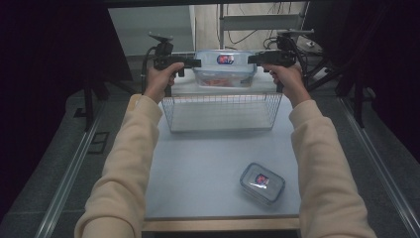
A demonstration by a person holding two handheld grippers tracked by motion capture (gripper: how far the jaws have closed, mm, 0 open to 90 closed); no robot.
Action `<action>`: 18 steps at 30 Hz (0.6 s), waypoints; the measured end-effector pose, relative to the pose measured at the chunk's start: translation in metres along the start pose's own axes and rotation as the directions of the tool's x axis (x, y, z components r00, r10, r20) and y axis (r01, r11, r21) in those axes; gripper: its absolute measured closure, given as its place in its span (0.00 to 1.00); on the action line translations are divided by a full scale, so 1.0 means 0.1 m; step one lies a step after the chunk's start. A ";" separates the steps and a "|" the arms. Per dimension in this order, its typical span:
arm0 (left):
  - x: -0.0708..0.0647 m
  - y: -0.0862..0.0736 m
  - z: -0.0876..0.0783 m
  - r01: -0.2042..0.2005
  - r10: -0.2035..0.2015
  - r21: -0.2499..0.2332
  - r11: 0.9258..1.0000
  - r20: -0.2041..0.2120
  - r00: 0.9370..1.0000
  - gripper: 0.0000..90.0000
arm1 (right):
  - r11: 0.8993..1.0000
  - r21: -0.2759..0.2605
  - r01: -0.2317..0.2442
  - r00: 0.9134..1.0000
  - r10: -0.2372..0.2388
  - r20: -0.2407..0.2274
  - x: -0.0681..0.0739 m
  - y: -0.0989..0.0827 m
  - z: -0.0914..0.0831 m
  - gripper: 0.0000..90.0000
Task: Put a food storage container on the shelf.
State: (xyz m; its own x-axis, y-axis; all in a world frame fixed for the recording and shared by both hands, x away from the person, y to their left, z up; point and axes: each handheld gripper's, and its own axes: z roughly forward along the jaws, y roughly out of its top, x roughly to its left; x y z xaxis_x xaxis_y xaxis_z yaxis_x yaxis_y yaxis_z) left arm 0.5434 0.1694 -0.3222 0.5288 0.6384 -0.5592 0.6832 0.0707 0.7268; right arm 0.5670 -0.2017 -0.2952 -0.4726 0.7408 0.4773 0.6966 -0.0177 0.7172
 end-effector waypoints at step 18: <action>-0.35 -0.33 -0.36 -0.173 0.170 -0.048 0.984 -0.068 0.983 0.45 | 0.978 -0.082 0.190 0.981 -0.185 0.057 0.33 -0.27 -0.47 0.45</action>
State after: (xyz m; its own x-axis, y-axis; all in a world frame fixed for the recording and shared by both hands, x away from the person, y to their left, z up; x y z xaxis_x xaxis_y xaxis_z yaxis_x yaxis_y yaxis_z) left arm 0.4838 0.1724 -0.3119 0.6018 0.6917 -0.3992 0.5560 -0.0040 0.8312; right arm 0.5072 -0.2083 -0.2747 -0.5621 0.7682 0.3064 0.5475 0.0680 0.8340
